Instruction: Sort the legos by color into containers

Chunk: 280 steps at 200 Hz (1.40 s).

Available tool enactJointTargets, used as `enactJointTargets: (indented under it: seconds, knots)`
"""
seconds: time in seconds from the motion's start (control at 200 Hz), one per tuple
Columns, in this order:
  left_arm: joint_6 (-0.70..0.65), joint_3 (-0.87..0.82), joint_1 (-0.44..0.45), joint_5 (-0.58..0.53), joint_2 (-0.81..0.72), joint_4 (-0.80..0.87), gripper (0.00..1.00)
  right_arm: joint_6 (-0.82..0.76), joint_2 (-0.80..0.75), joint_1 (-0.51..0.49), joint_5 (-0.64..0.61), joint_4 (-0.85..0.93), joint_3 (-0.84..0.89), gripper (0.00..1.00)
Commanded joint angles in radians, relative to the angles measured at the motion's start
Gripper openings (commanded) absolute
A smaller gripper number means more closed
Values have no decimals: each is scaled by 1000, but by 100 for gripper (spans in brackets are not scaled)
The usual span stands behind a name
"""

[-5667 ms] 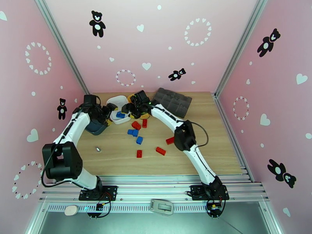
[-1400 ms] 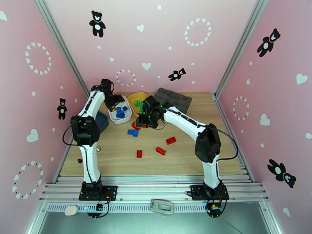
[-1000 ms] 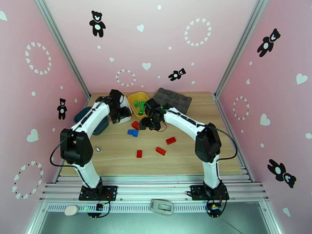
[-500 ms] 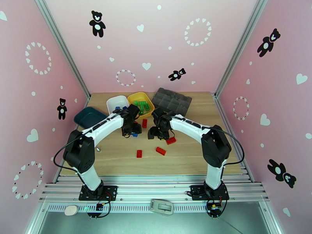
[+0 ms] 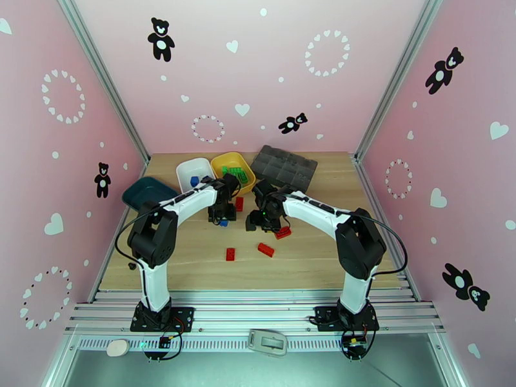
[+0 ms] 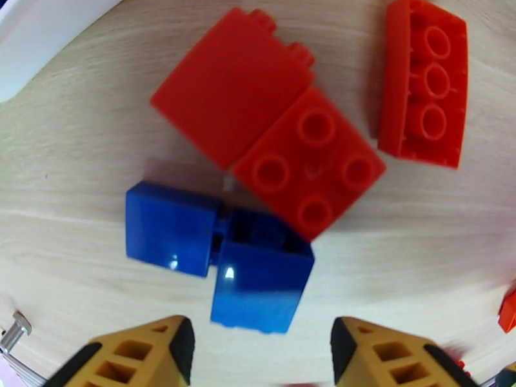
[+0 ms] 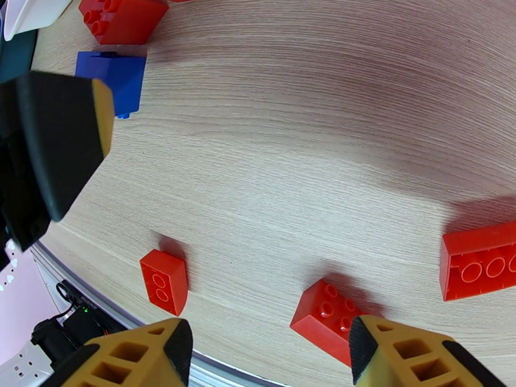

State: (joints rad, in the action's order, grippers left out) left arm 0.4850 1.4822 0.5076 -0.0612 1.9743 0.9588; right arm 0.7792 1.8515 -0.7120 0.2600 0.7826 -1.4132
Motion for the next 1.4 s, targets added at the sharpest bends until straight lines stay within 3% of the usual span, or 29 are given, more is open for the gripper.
enactJointTargets:
  seconds: [0.0,0.35,0.761,0.961,1.216,1.396]
  knots:
    - [-20,34,2,-13,33,15,60,8,-35,2,2,6,10,67]
    - [-29,80,1,-20,94,21,57,5,-43,2,1,18,9,65]
    - [-22,96,0,-30,112,29,41,5,-51,4,-8,22,9,63]
    - [-23,83,1,6,57,26,31,5,-44,5,26,-21,4,63]
    - [-19,44,-12,109,-69,-4,29,5,7,0,131,-107,-64,65]
    - [6,42,-96,171,-138,-9,29,5,77,-4,206,-142,-177,67]
